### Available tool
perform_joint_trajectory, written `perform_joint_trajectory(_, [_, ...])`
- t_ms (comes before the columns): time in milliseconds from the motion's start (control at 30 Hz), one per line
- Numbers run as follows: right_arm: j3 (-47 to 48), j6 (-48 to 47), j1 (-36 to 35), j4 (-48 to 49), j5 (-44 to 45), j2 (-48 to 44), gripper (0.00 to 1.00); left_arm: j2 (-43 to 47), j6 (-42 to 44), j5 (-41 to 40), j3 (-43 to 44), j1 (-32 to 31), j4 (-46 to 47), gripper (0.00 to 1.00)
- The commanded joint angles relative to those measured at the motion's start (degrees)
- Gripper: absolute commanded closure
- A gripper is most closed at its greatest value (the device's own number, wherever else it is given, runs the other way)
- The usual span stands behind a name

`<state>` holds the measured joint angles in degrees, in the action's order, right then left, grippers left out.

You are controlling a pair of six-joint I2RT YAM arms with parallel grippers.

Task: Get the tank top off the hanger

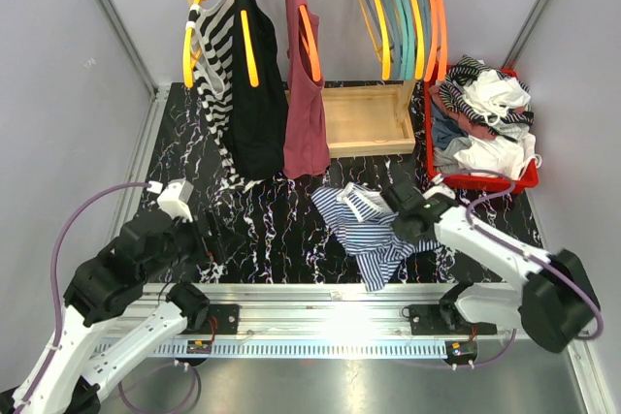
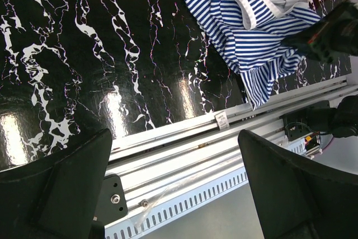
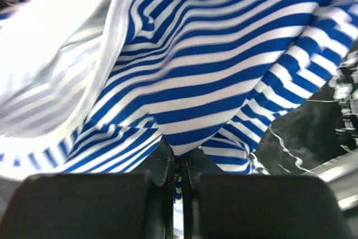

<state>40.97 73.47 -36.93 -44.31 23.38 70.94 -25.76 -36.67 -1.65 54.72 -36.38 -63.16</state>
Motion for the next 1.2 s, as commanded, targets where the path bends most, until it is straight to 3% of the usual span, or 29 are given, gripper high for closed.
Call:
perform_joint_trajectory(0, [7.18,-6.4,3.16,-6.04,6.49,-8.25,1.0,1.32,-0.95,0.07,0.3,-0.01,1.54,0.01])
perform_joint_trajectory(67, [9.82,-10.96,7.72,-6.75,8.35,-13.53,1.0,1.32,-1.21,0.94,-0.22,-0.01,2.59,0.01])
perform_joint_trajectory(200, [24.83,-22.82,24.83,-4.73,7.83,-14.78,1.0,0.71,-1.39,3.67,-1.02,-0.01,5.32,0.01])
perform_joint_trajectory(300, [39.41,-31.7,35.55,-1.84,4.86,-9.17,1.0,-0.43,-0.6,5.34,-0.84,-0.01,7.25,0.01])
perform_joint_trajectory(400, [54.88,-33.39,44.1,0.28,-0.24,3.01,1.0,-1.84,0.28,5.96,0.03,-0.01,7.78,0.01])
perform_joint_trajectory(567, [74.82,-34.8,48.17,1.78,-4.38,20.09,1.0,-2.72,0.54,5.61,1.0,-0.01,7.78,0.01])
perform_joint_trajectory(667, [79.25,-35.33,49.06,0.64,-7.99,31.34,1.0,-2.02,-0.24,5.17,0.83,-0.01,7.78,0.01])
perform_joint_trajectory(800, [75.5,-35.51,49.41,2.3,-15.8,43.2,1.0,-0.61,-2.09,5.61,-0.66,-0.01,8.49,0.01])
perform_joint_trajectory(967, [72.14,-34.1,49.41,0.11,-14.41,54.81,1.0,1.15,-3.76,6.39,-2.33,-0.01,9.37,0.01])
perform_joint_trajectory(1067, [79.75,-36.02,49.41,-7.17,-16.16,63.17,0.92,1.24,-3.85,7.19,-2.6,-0.01,9.89,0.01])
perform_joint_trajectory(1167, [85.31,-37.61,49.5,-9.48,-18.8,63.81,0.73,1.06,-3.33,7.62,-2.51,-0.01,10.16,0.01])
